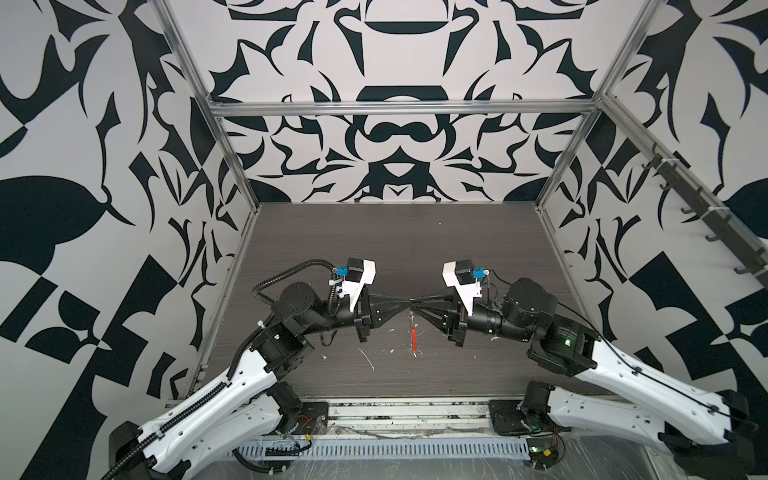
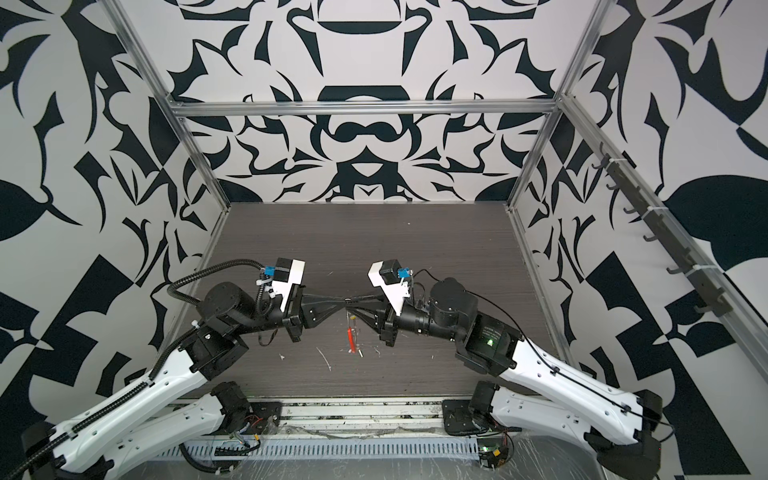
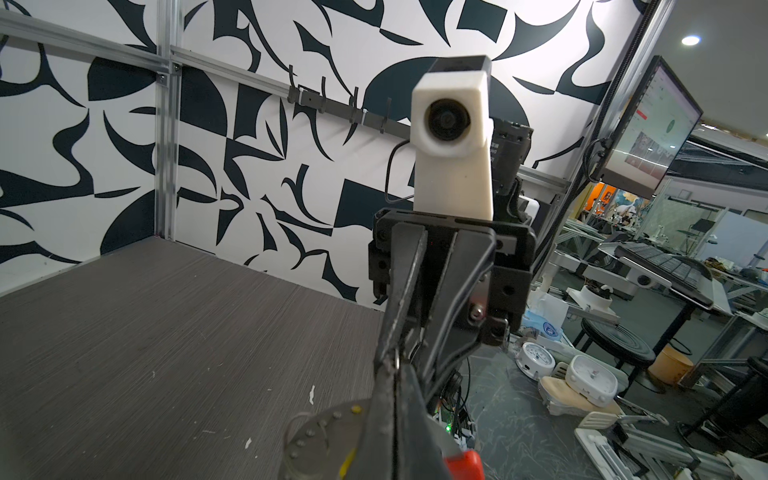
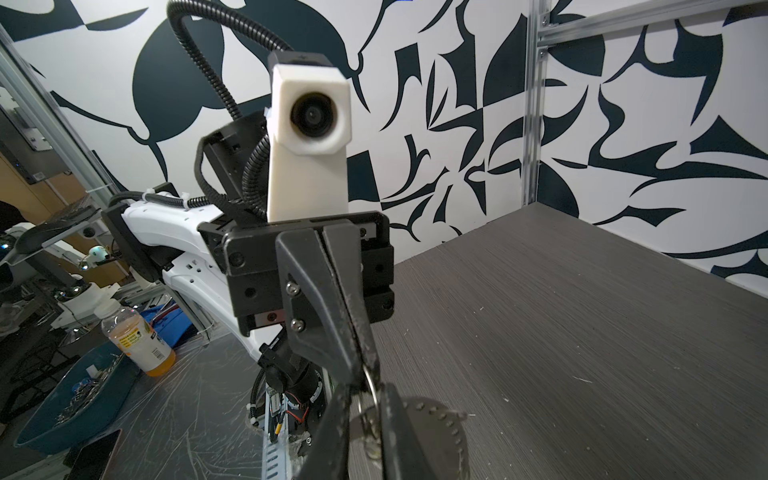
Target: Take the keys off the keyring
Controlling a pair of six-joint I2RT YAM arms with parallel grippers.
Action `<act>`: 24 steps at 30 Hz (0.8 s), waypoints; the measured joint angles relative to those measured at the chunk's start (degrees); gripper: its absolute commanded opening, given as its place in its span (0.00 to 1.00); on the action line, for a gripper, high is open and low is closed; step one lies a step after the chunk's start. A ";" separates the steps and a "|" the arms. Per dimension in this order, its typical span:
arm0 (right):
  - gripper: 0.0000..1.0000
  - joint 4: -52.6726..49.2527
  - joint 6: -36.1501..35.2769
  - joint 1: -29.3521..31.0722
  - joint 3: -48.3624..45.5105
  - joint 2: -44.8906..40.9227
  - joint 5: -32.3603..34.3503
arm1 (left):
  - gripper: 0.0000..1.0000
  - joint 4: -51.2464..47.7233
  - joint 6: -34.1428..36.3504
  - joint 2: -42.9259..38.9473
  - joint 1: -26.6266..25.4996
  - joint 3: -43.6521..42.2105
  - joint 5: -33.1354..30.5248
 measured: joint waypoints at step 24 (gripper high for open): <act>0.00 -31.80 -8.22 -4.50 18.64 8.87 0.72 | 0.37 -17.07 6.12 1.07 -0.04 7.37 -3.15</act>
